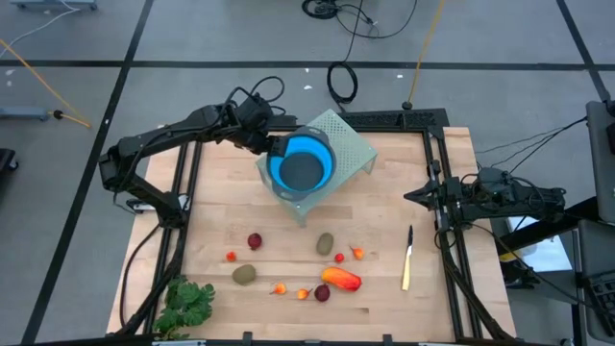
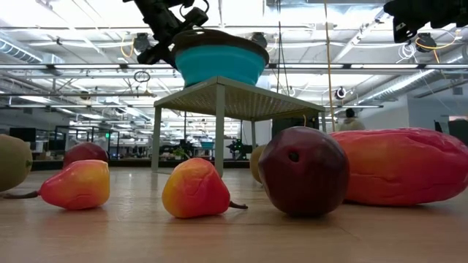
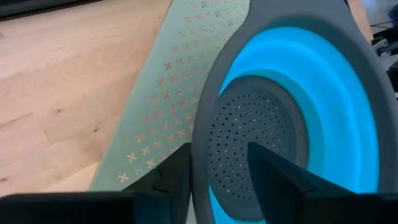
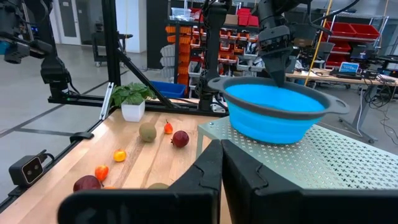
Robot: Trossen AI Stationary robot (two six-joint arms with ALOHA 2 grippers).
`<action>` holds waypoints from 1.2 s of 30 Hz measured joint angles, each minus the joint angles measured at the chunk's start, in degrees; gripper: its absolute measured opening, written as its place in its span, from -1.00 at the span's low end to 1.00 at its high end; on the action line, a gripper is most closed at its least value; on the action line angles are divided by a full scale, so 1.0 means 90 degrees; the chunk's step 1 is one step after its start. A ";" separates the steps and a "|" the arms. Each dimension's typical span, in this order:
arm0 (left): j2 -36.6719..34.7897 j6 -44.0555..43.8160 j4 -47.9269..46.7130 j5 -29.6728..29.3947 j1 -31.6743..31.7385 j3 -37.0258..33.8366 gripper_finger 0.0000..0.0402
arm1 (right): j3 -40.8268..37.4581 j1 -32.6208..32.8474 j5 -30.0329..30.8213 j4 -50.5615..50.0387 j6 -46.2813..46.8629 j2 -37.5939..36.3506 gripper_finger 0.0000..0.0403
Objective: Pick & Place Fruit
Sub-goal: Put the blue strainer bowl on the shelf, then put the red yellow mango into the blue strainer bowl on the shelf
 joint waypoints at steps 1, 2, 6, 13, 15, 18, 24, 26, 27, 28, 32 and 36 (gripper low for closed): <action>0.0000 0.0016 0.0000 0.0000 0.0000 0.0000 -0.18 | 0.0000 0.0002 0.0000 0.0002 0.0000 0.0000 -1.00; 0.0000 0.0020 0.0000 0.0000 0.0000 0.0000 -0.15 | 0.0000 0.0000 0.0002 0.0000 0.0000 0.0000 -1.00; 0.0000 0.0098 0.0000 0.0001 0.0000 0.0000 -0.06 | 0.0000 0.0000 0.0002 0.0002 0.0000 0.0000 -1.00; -0.0214 0.0139 -0.0109 -0.0002 0.0101 0.0000 0.01 | 0.0000 0.0002 0.0000 0.0002 0.0000 0.0000 -1.00; -0.0325 0.0135 -0.0131 -0.0004 0.0121 -0.0002 0.01 | 0.0000 0.0000 0.0000 0.0002 0.0000 0.0000 -1.00; -0.0541 0.0018 -0.0134 -0.0153 0.0147 -0.0002 0.01 | 0.0000 0.0001 0.0000 0.0001 0.0000 0.0000 -1.00; -0.1062 -0.0126 -0.0141 -0.0343 0.0145 -0.0002 0.01 | 0.0000 0.0002 0.0000 0.0000 0.0001 -0.0002 -1.00; -0.1230 -0.0168 -0.0149 -0.0347 0.0095 -0.0002 0.01 | 0.0000 0.0001 0.0000 0.0000 0.0002 -0.0001 -1.00; -0.1313 -0.0178 -0.0151 -0.0350 0.0060 -0.0002 0.01 | 0.0000 0.0002 0.0000 0.0002 0.0002 -0.0002 -1.00; -0.1392 -0.0198 -0.0152 -0.0357 0.0011 -0.0002 0.01 | 0.0000 0.0002 0.0000 0.0000 0.0002 0.0000 -1.00; -0.1664 -0.0149 -0.0153 -0.0431 -0.0270 -0.0002 0.01 | 0.0000 0.0002 0.0000 0.0002 0.0002 0.0000 -1.00; -0.1948 -0.0023 -0.0151 -0.0957 -0.0652 -0.0002 0.01 | 0.0000 0.0001 0.0000 0.0000 0.0002 -0.0001 -1.00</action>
